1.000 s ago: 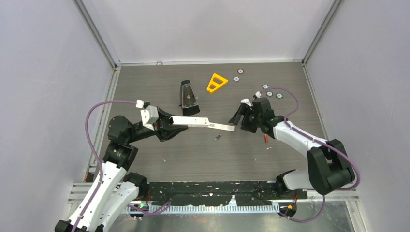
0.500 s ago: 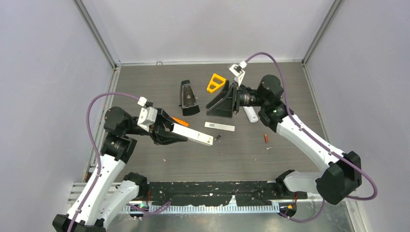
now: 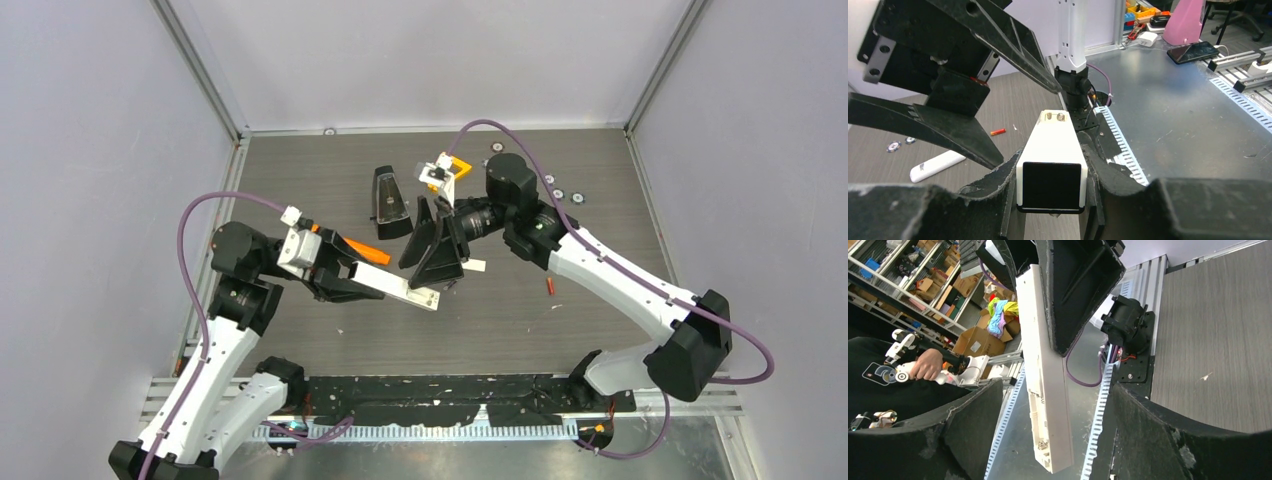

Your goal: Load the batteries into the remote control

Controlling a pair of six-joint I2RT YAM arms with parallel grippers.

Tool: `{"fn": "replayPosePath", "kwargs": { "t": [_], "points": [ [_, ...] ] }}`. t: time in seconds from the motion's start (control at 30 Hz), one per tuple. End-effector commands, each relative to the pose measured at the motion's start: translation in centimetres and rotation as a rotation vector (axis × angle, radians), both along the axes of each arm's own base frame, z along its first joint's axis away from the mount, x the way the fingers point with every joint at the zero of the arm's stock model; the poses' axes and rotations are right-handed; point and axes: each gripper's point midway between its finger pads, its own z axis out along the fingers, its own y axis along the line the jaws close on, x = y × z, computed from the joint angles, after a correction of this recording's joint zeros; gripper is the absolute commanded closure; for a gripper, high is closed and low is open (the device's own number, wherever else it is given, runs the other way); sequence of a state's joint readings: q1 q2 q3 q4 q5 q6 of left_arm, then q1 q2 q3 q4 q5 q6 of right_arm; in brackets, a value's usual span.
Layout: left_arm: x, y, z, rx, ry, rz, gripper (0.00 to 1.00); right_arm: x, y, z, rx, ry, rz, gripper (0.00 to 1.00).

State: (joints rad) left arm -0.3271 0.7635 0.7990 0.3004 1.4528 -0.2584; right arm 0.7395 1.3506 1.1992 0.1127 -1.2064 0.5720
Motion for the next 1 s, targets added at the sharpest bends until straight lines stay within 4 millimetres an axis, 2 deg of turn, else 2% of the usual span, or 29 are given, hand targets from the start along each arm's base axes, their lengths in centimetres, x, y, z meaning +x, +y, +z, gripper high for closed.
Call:
{"fn": "replayPosePath", "kwargs": {
  "t": [0.0,0.3,0.47,0.6,0.63,0.67,0.7,0.73,0.77,0.8,0.83,0.97],
  "points": [
    [-0.7,0.1,2.0,-0.035,-0.12,-0.018,1.0,-1.2,-0.1,-0.4,-0.03,-0.049,0.063,0.17],
    [0.0,-0.1,2.3,-0.054,-0.16,0.007,1.0,-3.2,-0.7,-1.3,-0.04,0.008,0.185,0.28],
    [0.4,-0.1,2.4,-0.062,-0.166,0.027,1.0,-3.3,-0.5,-1.4,-0.045,0.018,0.196,0.46],
    [0.9,-0.2,2.6,-0.074,-0.173,0.061,0.97,-3.2,-0.3,-1.6,-0.054,0.033,0.191,0.68],
    [1.0,-0.2,2.5,-0.075,-0.171,0.073,0.92,-3.1,-0.2,-1.6,-0.054,0.033,0.189,0.76],
    [1.3,-0.2,2.5,-0.078,-0.162,0.094,0.85,-3.1,-0.1,-1.5,-0.055,0.035,0.188,0.8],
    [1.6,-0.2,2.5,-0.081,-0.153,0.117,0.75,-2.9,0.0,-1.6,-0.059,0.038,0.182,0.86],
    [1.9,-0.2,2.5,-0.082,-0.144,0.138,0.55,-2.8,0.0,-1.6,-0.057,0.035,0.176,0.88],
    [2.2,-0.2,2.4,-0.083,-0.134,0.164,0.38,-2.7,0.1,-1.7,-0.057,0.032,0.167,0.9],
    [2.5,-0.1,2.4,-0.083,-0.121,0.191,0.16,-2.5,0.2,-1.7,-0.056,0.028,0.154,0.91],
    [2.8,-0.1,2.2,-0.082,-0.111,0.214,0.02,-2.4,0.3,-1.7,-0.057,0.027,0.146,0.92],
    [3.5,0.1,1.3,-0.076,-0.059,0.286,0.0,-1.1,0.5,-1.4,-0.047,0.005,0.068,0.92]
  ]
}}
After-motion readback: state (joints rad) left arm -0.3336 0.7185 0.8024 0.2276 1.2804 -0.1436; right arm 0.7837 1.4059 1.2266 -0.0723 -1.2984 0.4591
